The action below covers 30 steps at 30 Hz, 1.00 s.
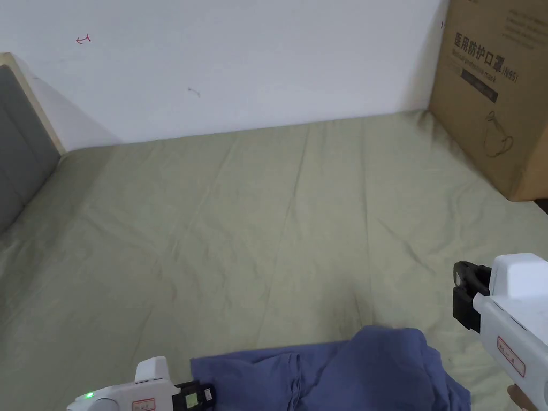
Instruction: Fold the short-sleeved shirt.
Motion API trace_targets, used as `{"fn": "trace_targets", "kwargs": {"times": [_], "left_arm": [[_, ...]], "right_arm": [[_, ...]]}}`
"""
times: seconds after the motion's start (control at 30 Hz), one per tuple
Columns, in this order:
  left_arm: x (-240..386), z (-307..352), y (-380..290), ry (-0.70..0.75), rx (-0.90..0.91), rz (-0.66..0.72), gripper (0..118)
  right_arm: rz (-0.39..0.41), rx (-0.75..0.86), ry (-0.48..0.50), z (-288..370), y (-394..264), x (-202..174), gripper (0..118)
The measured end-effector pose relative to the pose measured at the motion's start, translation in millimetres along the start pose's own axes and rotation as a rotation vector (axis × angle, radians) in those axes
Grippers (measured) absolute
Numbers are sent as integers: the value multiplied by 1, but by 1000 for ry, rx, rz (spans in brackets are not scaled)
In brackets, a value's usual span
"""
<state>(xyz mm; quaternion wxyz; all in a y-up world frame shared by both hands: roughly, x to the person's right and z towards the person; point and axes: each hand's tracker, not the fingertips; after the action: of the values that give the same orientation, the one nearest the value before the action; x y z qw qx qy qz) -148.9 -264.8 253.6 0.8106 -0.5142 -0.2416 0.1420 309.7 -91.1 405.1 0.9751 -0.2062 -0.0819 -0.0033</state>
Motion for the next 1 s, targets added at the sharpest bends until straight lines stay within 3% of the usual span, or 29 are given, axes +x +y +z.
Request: {"fn": "trace_targets", "kwargs": {"times": [0.3,0.63,0.87,0.9,1.0], "left_arm": [[21,48,10,87,102,-82,8],[-8,126,28,222,154,-35,8],[89,115,48,166,80,-84,8],[107,108,50,82,60,-104,8],[150,83,57,43,9,-165,8]], "right_arm": [[-7,22,7,6,8,-1,0],[2,43,32,9,14,3,0],[-12,46,35,13,12,8,0],[-16,46,34,13,10,9,0],[-22,46,36,17,8,13,0]]}}
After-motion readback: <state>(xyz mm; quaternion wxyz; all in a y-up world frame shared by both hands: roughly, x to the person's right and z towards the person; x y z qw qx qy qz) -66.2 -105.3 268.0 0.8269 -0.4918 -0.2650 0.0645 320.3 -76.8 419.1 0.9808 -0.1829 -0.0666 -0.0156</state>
